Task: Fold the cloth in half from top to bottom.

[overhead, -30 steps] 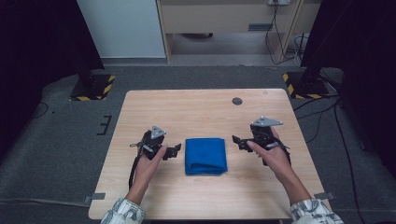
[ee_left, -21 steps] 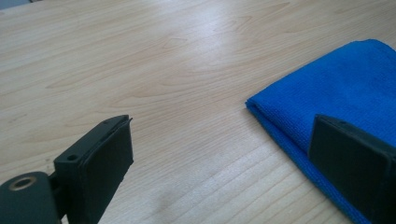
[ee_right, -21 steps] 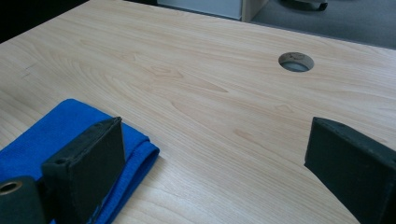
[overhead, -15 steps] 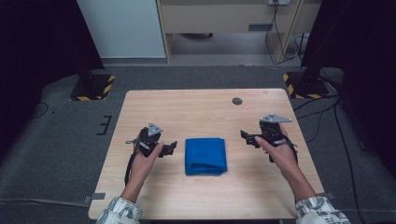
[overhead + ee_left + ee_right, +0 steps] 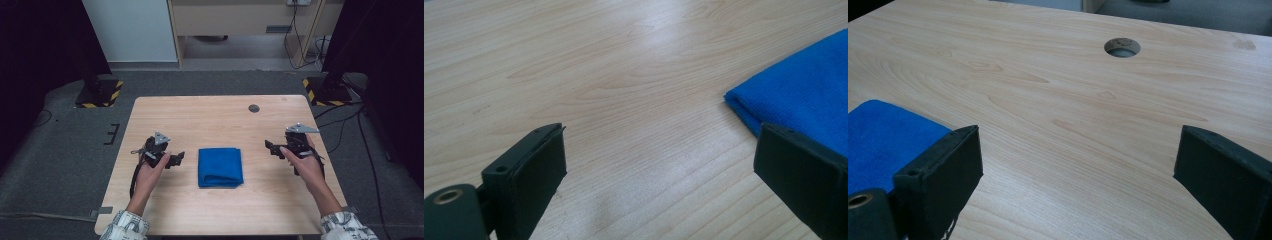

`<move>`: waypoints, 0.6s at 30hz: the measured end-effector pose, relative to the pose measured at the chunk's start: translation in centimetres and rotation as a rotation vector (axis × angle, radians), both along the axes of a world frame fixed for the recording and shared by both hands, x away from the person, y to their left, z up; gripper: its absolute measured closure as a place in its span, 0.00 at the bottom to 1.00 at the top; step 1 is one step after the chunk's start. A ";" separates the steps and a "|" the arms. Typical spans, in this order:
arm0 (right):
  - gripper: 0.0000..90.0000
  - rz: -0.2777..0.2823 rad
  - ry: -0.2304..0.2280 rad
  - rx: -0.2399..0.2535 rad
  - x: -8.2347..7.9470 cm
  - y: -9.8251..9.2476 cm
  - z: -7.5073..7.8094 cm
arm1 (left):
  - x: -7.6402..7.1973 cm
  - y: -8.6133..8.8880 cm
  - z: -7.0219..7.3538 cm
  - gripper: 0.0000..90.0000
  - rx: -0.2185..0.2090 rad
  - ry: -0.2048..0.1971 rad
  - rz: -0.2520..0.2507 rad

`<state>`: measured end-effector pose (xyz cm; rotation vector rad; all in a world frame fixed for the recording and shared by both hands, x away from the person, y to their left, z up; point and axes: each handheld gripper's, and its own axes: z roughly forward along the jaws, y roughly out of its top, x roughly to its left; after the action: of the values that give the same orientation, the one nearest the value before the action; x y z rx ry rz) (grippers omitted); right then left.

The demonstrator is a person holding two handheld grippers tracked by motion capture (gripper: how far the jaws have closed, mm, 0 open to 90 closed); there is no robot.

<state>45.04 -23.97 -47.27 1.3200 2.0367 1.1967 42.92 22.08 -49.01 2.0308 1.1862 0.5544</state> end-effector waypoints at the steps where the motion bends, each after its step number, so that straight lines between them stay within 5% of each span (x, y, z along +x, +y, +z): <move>1: 0.06 -0.003 0.002 0.003 0.0 -0.1 -0.1 | 0.0 0.0 0.0 0.07 0.002 0.001 0.000; 12: 0.06 -0.032 0.024 -0.020 0.2 -1.0 -1.3 | 0.3 0.3 -0.2 0.07 0.011 0.007 0.002; 18: 0.07 -0.062 0.044 -0.033 1.3 -1.6 -1.8 | 1.9 0.7 -0.9 0.07 0.035 0.030 0.003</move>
<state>46.37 -25.52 -49.05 1.3945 2.0222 1.1112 44.85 22.82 -49.89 2.0736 1.2059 0.5511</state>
